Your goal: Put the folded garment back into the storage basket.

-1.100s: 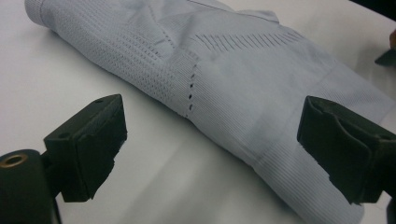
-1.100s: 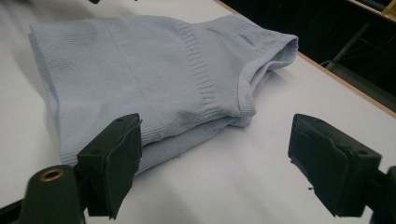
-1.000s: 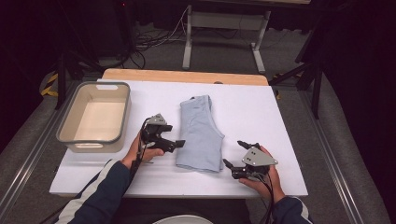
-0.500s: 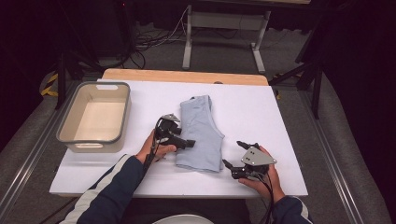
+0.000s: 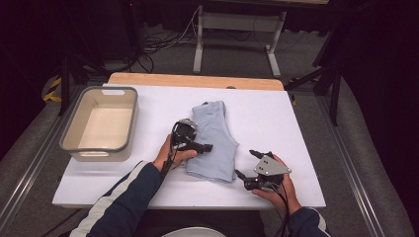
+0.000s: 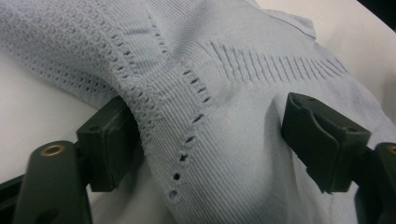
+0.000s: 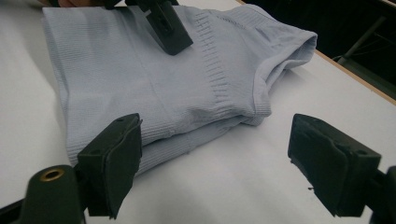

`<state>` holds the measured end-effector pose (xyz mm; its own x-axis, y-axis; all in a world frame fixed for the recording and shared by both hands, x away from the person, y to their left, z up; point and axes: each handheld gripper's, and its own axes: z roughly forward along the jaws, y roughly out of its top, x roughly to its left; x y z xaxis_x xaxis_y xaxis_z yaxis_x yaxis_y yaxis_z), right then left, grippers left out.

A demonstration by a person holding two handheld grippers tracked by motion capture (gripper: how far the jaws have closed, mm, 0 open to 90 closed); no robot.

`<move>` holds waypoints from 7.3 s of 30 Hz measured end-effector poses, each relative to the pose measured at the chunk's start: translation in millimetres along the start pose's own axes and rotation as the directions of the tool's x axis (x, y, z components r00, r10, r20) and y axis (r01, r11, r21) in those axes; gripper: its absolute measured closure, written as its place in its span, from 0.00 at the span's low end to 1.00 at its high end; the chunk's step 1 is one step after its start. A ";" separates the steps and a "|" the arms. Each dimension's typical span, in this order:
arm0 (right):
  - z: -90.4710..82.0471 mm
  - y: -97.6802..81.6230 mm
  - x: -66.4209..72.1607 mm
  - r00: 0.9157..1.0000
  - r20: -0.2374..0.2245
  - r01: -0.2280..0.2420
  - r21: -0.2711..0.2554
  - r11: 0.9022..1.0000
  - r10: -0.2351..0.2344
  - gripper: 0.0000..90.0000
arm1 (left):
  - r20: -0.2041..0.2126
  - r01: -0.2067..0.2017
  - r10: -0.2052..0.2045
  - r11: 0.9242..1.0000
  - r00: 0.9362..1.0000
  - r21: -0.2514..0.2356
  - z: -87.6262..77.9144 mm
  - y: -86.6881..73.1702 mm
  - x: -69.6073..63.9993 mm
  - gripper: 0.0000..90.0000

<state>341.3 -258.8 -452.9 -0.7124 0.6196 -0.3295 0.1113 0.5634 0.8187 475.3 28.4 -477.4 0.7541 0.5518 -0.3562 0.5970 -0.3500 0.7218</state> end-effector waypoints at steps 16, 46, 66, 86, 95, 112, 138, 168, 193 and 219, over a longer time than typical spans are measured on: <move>4.8 -0.3 2.3 0.999 -0.048 0.001 0.028 1.000 0.001 0.21 | -0.012 -0.079 0.079 0.997 0.997 -0.007 -0.7 -1.2 -10.9 0.78; -11.2 -2.9 -14.8 0.995 0.060 -0.071 -0.063 0.996 0.074 0.22 | 0.013 -0.183 0.193 0.949 0.981 -0.255 -53.2 -4.8 -30.4 0.82; -14.9 -2.1 -16.1 0.994 0.074 -0.069 -0.080 0.994 0.075 0.21 | 0.003 -0.188 0.197 0.935 0.980 -0.300 -74.9 -5.0 -29.2 0.83; -15.7 -1.8 -16.4 0.994 0.081 -0.067 -0.081 0.994 0.074 0.21 | -0.015 -0.214 0.223 0.913 0.975 -0.348 -98.3 1.2 -33.7 0.83; -16.2 -1.4 -15.8 0.995 0.076 -0.065 -0.085 0.994 0.072 0.21 | -0.027 -0.213 0.219 0.903 0.975 -0.373 -110.1 2.3 -31.4 0.83; -16.7 -1.3 -15.7 0.995 0.077 -0.062 -0.087 0.994 0.069 0.21 | -0.053 -0.210 0.207 0.888 0.977 -0.409 -131.7 3.4 -26.2 0.83; -16.4 -1.0 -15.1 0.995 0.077 -0.052 -0.083 0.995 0.058 0.21 | -0.089 -0.205 0.184 0.867 0.979 -0.454 -163.0 -0.4 -13.8 0.82; -16.6 -0.7 -15.0 0.995 0.076 -0.051 -0.085 0.995 0.058 0.20 | -0.131 -0.197 0.151 0.850 0.980 -0.489 -192.0 -7.0 -0.5 0.83; -14.9 -0.5 -13.4 0.996 0.074 -0.051 -0.080 0.995 0.057 0.20 | -0.219 -0.214 0.113 0.826 0.969 -0.521 -249.5 -14.3 11.8 0.82; -12.0 -1.5 -11.9 0.996 0.073 -0.048 -0.060 0.997 0.052 0.20 | -0.313 -0.117 -0.035 0.884 0.949 -0.454 -298.8 -39.1 70.8 0.82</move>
<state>341.3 -273.5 -444.5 -0.6530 0.6865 -0.3199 0.1036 0.4993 0.8602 423.7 307.4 -353.5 0.6090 0.7729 -0.1779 0.3155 -0.0302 0.9484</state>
